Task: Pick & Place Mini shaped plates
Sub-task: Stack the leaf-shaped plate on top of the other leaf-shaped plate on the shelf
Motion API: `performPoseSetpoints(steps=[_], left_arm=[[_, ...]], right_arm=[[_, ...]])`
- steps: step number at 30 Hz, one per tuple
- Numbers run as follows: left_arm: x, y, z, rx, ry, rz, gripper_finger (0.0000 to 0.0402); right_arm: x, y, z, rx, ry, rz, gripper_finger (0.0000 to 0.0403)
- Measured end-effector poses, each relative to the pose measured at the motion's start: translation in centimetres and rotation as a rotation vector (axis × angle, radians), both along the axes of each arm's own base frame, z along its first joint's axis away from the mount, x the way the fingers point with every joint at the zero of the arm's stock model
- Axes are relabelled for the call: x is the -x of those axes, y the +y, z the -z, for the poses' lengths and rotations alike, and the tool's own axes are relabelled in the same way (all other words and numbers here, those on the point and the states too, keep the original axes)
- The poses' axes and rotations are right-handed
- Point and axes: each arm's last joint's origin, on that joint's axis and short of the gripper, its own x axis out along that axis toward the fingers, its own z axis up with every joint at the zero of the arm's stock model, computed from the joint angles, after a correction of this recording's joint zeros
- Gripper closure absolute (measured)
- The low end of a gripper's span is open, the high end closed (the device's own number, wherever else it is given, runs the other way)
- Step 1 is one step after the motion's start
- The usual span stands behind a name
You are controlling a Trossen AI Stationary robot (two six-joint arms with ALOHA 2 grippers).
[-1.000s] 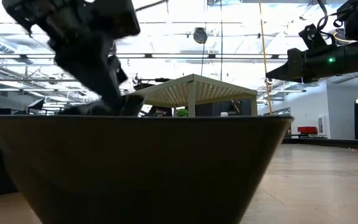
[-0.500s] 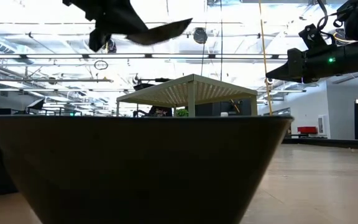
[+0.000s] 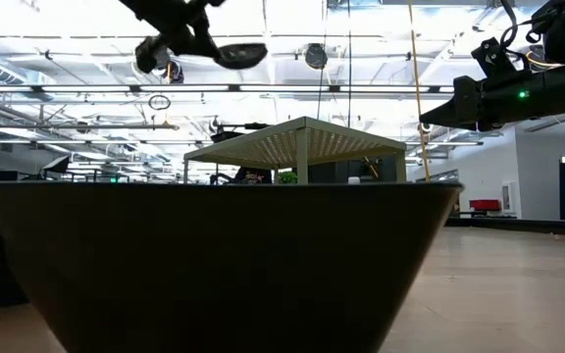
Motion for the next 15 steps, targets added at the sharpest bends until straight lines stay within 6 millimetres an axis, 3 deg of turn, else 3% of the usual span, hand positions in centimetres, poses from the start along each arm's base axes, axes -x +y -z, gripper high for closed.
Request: performPoseSetpoints(steps=[8, 15], left_arm=[[-1.7, 3.1, 1.7, 0.084, -0.165, -0.155, 0.0397], [-3.0, 3.8, 3.0, 0.119, -0.209, -0.141, 0.0377]], right_arm=[[0.0, 0.0, 0.0, 0.0, 0.0, 0.0, 0.0399], [0.0, 0.0, 0.0, 0.0, 0.0, 0.0, 0.0399]])
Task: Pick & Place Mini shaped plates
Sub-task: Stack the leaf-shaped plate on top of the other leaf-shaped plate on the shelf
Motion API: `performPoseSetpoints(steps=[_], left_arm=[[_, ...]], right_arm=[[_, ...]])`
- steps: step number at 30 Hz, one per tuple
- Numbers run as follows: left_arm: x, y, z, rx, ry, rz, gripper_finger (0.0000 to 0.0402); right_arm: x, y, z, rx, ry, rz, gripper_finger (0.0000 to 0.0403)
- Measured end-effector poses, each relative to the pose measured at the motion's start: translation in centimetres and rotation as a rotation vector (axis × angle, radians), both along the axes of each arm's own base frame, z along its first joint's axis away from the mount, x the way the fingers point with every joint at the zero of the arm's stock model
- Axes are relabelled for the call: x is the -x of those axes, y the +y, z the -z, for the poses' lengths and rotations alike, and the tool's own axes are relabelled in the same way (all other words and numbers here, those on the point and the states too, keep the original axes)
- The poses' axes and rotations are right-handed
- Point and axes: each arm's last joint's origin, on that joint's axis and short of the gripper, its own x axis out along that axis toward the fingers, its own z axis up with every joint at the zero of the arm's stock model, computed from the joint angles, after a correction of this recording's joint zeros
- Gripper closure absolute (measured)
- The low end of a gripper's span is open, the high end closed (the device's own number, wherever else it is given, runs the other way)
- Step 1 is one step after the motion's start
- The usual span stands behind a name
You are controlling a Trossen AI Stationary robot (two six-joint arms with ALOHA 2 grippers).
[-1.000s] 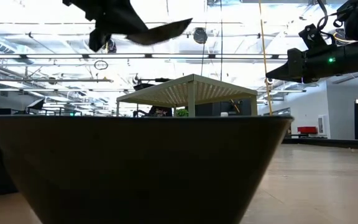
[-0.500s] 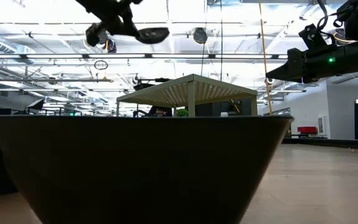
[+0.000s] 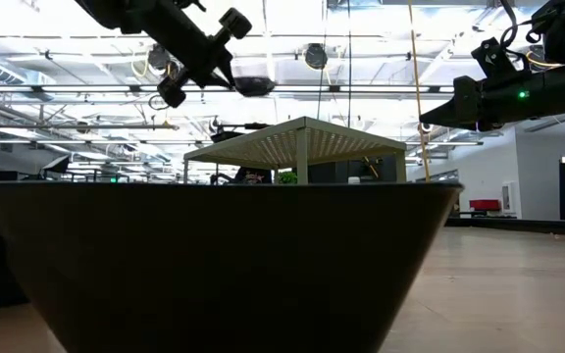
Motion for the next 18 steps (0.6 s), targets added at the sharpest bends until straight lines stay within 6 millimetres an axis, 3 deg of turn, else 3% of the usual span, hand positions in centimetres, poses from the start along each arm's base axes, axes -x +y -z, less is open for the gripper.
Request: performPoseSetpoints(steps=[12, 18], left_arm=[[0.2, 0.0, 1.9, 0.041, 0.114, -0.058, 0.0398], [0.6, -0.2, 2.8, 0.088, 0.161, -0.078, 0.0377]], right_arm=[[0.0, 0.0, 0.0, 0.0, 0.0, 0.0, 0.0399], [0.0, 0.0, 0.0, 0.0, 0.0, 0.0, 0.0399]])
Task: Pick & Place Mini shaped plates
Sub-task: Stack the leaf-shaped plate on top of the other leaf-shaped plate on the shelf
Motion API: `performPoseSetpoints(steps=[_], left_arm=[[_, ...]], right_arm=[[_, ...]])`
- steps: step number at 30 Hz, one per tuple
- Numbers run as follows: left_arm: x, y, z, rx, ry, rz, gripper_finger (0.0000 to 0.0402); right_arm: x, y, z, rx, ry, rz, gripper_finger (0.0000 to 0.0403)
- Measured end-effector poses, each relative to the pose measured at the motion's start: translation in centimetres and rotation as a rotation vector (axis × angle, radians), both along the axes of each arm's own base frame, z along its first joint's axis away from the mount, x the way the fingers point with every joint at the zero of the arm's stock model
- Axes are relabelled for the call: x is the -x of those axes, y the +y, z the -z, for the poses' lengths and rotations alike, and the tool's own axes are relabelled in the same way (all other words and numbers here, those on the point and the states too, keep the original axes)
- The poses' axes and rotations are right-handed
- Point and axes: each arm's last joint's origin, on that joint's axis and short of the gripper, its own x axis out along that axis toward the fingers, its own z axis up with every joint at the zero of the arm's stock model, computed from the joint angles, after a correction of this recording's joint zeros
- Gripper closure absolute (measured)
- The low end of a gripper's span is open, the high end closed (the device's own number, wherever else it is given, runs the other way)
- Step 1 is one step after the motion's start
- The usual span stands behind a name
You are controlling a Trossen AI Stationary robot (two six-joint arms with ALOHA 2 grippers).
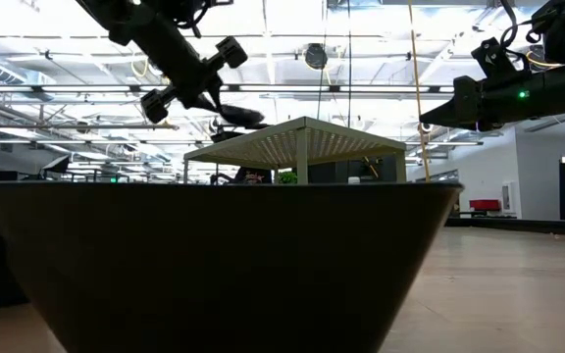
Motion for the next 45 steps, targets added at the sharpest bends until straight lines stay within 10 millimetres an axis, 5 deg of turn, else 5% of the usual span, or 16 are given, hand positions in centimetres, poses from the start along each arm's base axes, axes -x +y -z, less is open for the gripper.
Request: performPoseSetpoints(steps=[11, 23, 33, 45], left_arm=[[0.4, 0.0, 0.5, 0.027, 0.002, -0.043, 0.0396], [0.4, -0.1, 0.6, 0.034, 0.033, -0.013, 0.0321], [0.2, 0.0, 0.1, -0.04, 0.149, 0.048, 0.0314], [2.7, -3.6, -5.8, -0.302, 0.333, 0.683, 0.0314]], right_arm=[[0.0, 0.0, 0.0, 0.0, 0.0, 0.0, 0.0399], [0.0, 0.0, 0.0, 0.0, 0.0, 0.0, 0.0399], [0.0, 0.0, 0.0, 0.0, 0.0, 0.0, 0.0399], [0.0, 0.0, 0.0, 0.0, 0.0, 0.0, 0.0399]])
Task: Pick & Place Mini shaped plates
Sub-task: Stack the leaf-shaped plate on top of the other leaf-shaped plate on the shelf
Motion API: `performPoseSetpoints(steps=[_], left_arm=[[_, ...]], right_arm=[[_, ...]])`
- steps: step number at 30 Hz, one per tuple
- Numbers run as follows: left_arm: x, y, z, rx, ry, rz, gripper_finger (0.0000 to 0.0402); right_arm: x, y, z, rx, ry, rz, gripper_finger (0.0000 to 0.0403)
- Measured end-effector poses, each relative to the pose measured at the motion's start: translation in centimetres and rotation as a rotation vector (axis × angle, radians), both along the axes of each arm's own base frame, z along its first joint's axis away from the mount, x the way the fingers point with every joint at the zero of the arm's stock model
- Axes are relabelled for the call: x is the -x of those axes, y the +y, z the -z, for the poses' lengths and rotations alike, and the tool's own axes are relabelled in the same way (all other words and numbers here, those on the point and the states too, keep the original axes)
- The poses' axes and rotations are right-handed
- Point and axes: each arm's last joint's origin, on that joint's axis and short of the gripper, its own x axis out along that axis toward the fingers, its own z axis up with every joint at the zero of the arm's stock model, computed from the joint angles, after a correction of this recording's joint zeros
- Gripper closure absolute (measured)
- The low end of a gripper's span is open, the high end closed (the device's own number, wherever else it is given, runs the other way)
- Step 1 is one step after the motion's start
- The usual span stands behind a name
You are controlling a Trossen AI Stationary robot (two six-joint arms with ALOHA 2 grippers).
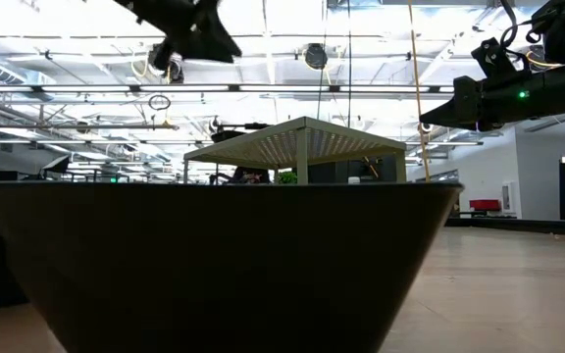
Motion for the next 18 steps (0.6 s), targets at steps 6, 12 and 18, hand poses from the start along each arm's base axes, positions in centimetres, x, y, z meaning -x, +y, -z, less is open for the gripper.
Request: performPoseSetpoints(steps=[6, 12, 18], left_arm=[[3.7, -2.5, 0.5, 0.218, 0.105, -0.001, 0.0313], [5.8, -5.8, 2.9, 0.525, 0.26, -0.022, 0.0313], [7.3, -9.8, 5.5, 0.842, 0.464, -0.103, 0.0313]], right_arm=[[0.0, 0.0, 0.0, 0.0, 0.0, 0.0, 0.0399], [0.0, 0.0, 0.0, 0.0, 0.0, 0.0, 0.0399], [0.0, 0.0, 0.0, 0.0, 0.0, 0.0, 0.0399]])
